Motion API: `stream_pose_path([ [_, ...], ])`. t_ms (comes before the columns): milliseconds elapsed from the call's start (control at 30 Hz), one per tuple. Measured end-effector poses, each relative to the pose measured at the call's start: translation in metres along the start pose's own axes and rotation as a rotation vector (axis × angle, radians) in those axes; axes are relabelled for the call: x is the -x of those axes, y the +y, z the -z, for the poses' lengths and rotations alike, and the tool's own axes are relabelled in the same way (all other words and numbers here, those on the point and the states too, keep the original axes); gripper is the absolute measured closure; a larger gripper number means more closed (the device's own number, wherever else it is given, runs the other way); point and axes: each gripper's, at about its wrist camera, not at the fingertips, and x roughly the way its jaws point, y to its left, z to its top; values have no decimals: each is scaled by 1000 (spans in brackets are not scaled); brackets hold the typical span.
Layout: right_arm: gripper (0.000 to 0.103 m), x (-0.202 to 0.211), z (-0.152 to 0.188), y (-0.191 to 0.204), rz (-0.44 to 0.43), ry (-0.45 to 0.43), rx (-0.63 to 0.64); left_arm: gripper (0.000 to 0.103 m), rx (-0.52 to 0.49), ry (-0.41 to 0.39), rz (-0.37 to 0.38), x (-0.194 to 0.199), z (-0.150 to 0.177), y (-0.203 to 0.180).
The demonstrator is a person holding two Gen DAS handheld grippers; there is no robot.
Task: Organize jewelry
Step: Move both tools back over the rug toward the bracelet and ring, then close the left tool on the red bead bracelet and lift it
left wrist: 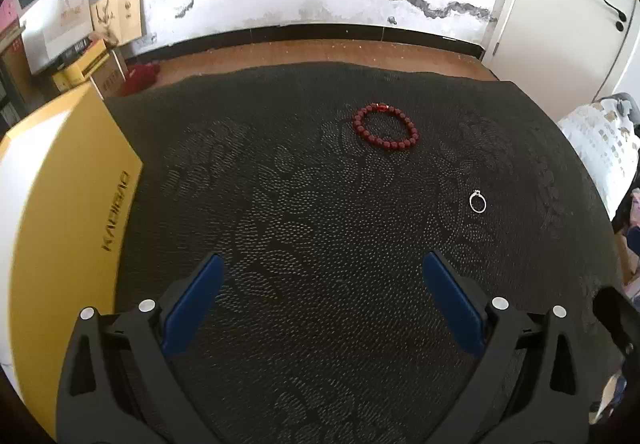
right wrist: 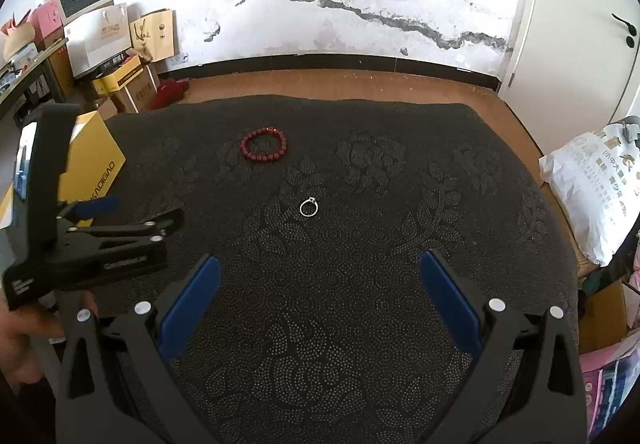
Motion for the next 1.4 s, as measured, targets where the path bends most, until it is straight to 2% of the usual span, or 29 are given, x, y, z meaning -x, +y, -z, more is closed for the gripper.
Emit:
stream_pose_path([
  [467,7,-8,-2,-11,-7,15,-24,6,-25,1,-1,-63,-32,-24],
  [600,7,-9,-3,-12,-8,11,-28,6,-74,3,-14,-90,-45,-44],
  [700,7,-10,-4,-13,-7,10,-33,6,-107,-54,-32,-101,-54,-57],
  [767,7,-13,-5,-13,-9,15,-31,6,-86,-48,-19,-108,-63,-60],
  [867,7,-16,-6,-14,-6,21,-31,6,-61,-49,-41,-118,-76,-67],
  [1100,7,-19,-7,-17,-4,29,-36,6,-65,-47,-50,-126,-90,-73],
  [1133,7,-19,-7,-16,-4,29,-36,8,-69,-50,-49,-126,-89,-73],
  [1200,7,-20,-8,-16,-3,31,-35,29,-84,-75,-41,-120,-86,-75],
  [1233,7,-20,-8,-16,-6,31,-36,49,-94,-87,-45,-117,-85,-78],
  [1267,7,-19,-9,-15,-8,29,-35,62,-108,-90,-48,-115,-84,-81],
  [1300,7,-18,-9,-16,-8,27,-34,70,-125,-88,-47,-114,-83,-84],
  [1333,7,-17,-9,-16,-10,25,-34,84,-133,-87,-60,-112,-82,-85],
  [1400,7,-16,-8,-17,-12,22,-35,89,-125,-76,-52,-109,-80,-81],
])
